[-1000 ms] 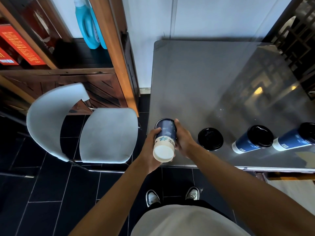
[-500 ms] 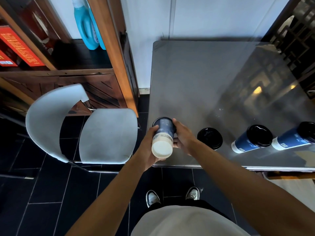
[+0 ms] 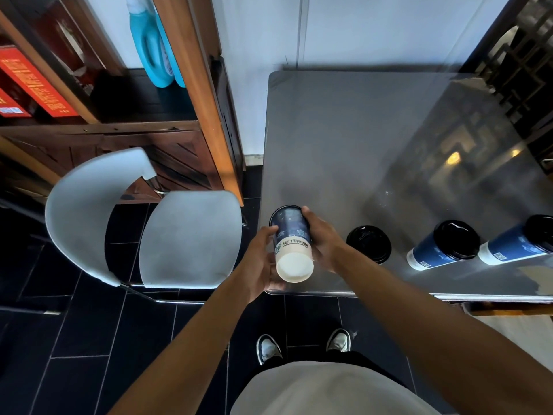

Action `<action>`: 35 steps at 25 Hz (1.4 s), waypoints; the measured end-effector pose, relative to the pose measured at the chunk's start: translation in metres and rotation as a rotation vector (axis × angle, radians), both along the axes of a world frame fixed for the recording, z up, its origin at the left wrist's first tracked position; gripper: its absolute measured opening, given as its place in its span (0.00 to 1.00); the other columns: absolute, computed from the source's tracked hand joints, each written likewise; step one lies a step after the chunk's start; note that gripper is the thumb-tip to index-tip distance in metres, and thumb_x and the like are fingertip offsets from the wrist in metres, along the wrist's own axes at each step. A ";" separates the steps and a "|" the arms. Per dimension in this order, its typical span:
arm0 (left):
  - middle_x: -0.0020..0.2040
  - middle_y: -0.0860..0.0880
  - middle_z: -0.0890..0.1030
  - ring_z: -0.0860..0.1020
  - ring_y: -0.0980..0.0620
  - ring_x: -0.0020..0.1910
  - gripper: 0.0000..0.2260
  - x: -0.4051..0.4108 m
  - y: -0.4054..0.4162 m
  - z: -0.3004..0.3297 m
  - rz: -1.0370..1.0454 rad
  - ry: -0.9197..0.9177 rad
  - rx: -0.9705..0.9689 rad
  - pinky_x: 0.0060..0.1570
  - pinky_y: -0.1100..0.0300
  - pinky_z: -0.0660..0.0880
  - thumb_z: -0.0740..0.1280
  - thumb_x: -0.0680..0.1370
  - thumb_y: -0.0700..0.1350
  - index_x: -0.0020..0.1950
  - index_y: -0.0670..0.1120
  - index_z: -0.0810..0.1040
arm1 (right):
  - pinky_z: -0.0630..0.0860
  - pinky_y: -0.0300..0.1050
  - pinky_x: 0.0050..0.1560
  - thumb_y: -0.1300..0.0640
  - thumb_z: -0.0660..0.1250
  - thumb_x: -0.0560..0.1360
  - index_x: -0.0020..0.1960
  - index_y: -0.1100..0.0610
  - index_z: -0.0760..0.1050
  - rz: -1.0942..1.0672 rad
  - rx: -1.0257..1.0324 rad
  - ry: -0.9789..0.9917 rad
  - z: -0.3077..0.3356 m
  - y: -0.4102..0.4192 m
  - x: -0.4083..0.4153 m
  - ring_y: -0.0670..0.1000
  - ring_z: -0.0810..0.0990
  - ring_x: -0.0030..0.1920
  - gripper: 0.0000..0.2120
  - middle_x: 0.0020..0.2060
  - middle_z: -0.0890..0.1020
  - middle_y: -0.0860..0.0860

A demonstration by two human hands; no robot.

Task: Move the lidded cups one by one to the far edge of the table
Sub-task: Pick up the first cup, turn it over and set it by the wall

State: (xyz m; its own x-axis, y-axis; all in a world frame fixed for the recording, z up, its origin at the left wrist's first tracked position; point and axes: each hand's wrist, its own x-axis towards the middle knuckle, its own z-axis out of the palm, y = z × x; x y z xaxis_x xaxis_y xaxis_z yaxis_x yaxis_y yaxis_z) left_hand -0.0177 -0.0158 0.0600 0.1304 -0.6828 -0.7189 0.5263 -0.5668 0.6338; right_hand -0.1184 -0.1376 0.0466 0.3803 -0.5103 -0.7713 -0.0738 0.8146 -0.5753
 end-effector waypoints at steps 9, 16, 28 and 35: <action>0.39 0.43 0.82 0.81 0.46 0.33 0.23 -0.005 -0.012 0.013 0.114 0.155 -0.016 0.35 0.57 0.79 0.63 0.78 0.61 0.59 0.42 0.79 | 0.85 0.58 0.47 0.38 0.59 0.81 0.62 0.54 0.74 0.087 -0.112 0.059 -0.005 -0.002 0.001 0.61 0.86 0.51 0.21 0.56 0.82 0.58; 0.47 0.40 0.78 0.78 0.44 0.39 0.27 -0.008 -0.010 0.019 0.101 0.204 -0.007 0.38 0.57 0.75 0.60 0.77 0.63 0.64 0.44 0.76 | 0.75 0.71 0.63 0.37 0.60 0.80 0.60 0.57 0.76 0.046 -0.112 0.008 -0.006 0.003 0.004 0.65 0.85 0.52 0.24 0.54 0.84 0.61; 0.39 0.43 0.84 0.83 0.47 0.32 0.23 0.003 -0.015 0.011 0.127 0.195 0.001 0.33 0.57 0.80 0.67 0.76 0.62 0.57 0.43 0.81 | 0.81 0.63 0.58 0.33 0.56 0.79 0.54 0.49 0.76 0.181 -0.250 0.156 -0.003 -0.001 0.003 0.64 0.84 0.56 0.22 0.55 0.84 0.60; 0.39 0.44 0.81 0.80 0.47 0.34 0.26 -0.014 -0.013 0.008 0.179 0.176 -0.026 0.35 0.58 0.77 0.60 0.78 0.66 0.56 0.43 0.78 | 0.80 0.59 0.57 0.40 0.58 0.82 0.65 0.56 0.75 0.086 -0.162 0.082 -0.006 0.002 0.002 0.60 0.85 0.49 0.23 0.54 0.85 0.60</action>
State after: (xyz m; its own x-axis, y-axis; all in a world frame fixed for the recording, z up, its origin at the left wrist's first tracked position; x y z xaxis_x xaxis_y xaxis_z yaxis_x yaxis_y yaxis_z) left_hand -0.0318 -0.0285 0.0681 0.1251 -0.6786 -0.7238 0.7201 -0.4397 0.5368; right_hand -0.1162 -0.1352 0.0408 0.3676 -0.5985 -0.7118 -0.1910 0.7005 -0.6877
